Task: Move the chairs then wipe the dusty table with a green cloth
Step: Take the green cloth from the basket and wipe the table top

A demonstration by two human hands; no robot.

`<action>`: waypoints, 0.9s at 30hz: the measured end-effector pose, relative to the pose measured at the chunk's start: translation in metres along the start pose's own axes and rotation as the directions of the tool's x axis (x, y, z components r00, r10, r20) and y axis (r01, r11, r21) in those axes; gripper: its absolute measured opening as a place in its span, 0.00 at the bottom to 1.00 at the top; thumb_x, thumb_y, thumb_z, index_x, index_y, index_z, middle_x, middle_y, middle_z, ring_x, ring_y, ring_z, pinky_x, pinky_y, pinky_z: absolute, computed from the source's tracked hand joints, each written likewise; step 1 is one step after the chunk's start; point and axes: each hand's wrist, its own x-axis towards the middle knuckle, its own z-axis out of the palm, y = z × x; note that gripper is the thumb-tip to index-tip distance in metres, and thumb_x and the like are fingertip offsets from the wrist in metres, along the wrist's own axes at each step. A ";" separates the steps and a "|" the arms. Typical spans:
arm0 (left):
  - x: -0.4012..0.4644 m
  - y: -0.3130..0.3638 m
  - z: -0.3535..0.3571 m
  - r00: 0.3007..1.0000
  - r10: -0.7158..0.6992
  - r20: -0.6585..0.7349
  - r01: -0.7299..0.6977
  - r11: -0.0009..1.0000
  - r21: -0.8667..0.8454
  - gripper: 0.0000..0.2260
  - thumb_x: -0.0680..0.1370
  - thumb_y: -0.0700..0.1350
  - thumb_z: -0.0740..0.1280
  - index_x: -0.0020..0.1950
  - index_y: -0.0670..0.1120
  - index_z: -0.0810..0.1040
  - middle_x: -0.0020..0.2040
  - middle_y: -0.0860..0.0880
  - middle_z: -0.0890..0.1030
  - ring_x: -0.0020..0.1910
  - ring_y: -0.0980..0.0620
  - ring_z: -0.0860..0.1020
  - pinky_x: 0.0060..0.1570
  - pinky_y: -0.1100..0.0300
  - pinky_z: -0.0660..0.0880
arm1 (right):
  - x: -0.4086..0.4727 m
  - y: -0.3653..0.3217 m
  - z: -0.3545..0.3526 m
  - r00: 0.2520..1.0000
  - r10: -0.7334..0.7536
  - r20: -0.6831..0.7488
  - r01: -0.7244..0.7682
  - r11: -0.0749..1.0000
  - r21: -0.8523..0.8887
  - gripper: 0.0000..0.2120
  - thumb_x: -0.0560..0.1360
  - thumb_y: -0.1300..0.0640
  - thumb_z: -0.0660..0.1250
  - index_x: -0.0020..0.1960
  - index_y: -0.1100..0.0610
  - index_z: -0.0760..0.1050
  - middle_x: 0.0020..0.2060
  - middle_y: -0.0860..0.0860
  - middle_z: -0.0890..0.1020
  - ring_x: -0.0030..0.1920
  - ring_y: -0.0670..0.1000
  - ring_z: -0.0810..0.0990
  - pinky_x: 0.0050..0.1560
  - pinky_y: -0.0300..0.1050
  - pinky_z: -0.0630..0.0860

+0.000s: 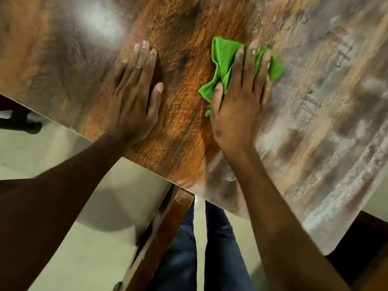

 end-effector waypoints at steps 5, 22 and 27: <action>0.000 0.002 0.001 0.999 0.009 -0.048 -0.007 0.999 0.037 0.25 0.90 0.49 0.53 0.85 0.40 0.59 0.85 0.40 0.60 0.86 0.45 0.57 0.84 0.46 0.53 | -0.112 -0.046 -0.003 0.970 -0.035 0.240 0.019 0.997 0.069 0.35 0.87 0.46 0.53 0.86 0.58 0.42 0.86 0.56 0.42 0.85 0.61 0.39 0.84 0.62 0.48; 0.001 0.005 -0.003 1.000 0.004 -0.005 -0.004 0.999 0.040 0.27 0.89 0.51 0.52 0.87 0.43 0.55 0.87 0.43 0.54 0.87 0.48 0.50 0.85 0.50 0.47 | -0.087 0.001 -0.014 0.981 0.016 0.192 -0.026 0.998 0.049 0.39 0.84 0.43 0.56 0.86 0.59 0.43 0.86 0.56 0.40 0.85 0.58 0.38 0.84 0.61 0.47; 0.000 0.003 0.000 1.000 -0.002 0.013 0.002 0.999 0.036 0.27 0.89 0.52 0.51 0.87 0.44 0.54 0.87 0.43 0.53 0.87 0.49 0.49 0.85 0.52 0.45 | 0.036 0.014 -0.018 0.987 0.118 0.112 -0.127 0.989 0.079 0.38 0.86 0.38 0.49 0.85 0.62 0.51 0.86 0.60 0.50 0.85 0.64 0.44 0.83 0.65 0.46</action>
